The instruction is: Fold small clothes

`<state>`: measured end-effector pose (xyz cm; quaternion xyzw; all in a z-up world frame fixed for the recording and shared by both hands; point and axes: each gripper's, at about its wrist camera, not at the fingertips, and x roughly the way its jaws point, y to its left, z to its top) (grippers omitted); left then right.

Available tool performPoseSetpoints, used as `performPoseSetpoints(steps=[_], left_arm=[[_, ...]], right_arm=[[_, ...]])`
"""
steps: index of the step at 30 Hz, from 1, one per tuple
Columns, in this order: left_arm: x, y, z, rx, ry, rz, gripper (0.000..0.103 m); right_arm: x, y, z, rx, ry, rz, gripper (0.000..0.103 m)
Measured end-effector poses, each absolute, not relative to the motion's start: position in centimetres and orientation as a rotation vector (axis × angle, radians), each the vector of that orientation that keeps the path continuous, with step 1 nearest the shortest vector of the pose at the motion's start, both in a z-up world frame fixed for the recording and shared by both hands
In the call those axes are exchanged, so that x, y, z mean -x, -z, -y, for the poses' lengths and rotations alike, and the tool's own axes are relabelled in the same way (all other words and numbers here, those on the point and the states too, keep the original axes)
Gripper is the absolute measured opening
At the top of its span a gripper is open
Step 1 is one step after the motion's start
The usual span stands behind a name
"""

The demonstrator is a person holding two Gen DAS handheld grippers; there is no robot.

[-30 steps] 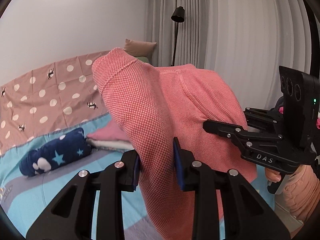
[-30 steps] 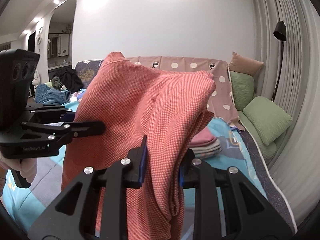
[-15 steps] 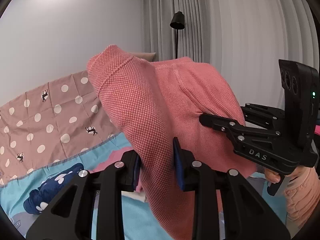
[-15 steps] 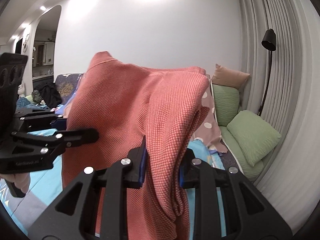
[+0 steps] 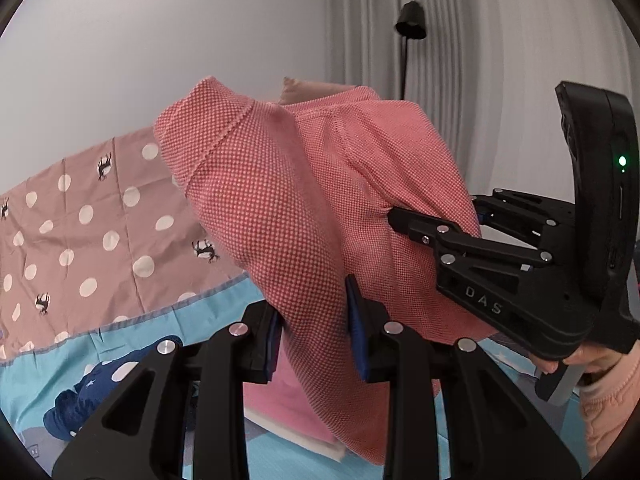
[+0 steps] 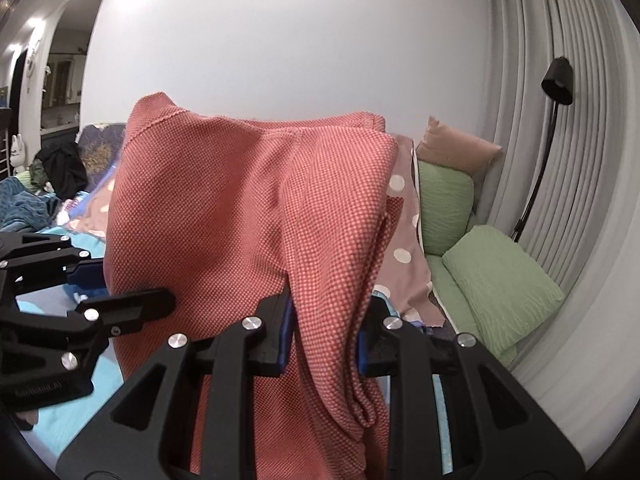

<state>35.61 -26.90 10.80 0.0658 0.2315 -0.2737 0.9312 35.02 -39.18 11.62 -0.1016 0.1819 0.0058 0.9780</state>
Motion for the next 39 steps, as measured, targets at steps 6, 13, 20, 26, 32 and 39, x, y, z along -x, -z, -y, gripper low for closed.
performPoseSetpoints(steps=[6, 13, 20, 26, 32, 39], left_arm=[[-43.6, -2.4, 27.5, -0.167, 0.401, -0.687, 0.044], [-42.9, 6.5, 25.6, -0.253, 0.358, -0.767, 0.044], [-38.2, 4.4, 24.5, -0.250, 0.438, -0.736, 0.054], [-29.4, 2.2, 22.5, -0.211, 0.531, -0.621, 0.074], [-21.2, -0.4, 19.0, -0.158, 0.500, -0.508, 0.098], [-14.3, -2.7, 15.6, -0.105, 0.452, -0.442, 0.102]], right_arm=[[-44.8, -5.6, 39.2, 0.233, 0.145, -0.552, 0.060], [-45.9, 5.7, 40.6, 0.218, 0.172, -0.758, 0.056], [-38.5, 7.0, 40.7, 0.152, 0.159, -0.699, 0.062], [-27.6, 3.3, 39.4, 0.091, 0.160, -0.584, 0.078], [-18.3, 0.6, 37.2, 0.017, 0.120, -0.525, 0.088], [-10.3, -1.1, 33.9, 0.015, 0.133, -0.455, 0.095]])
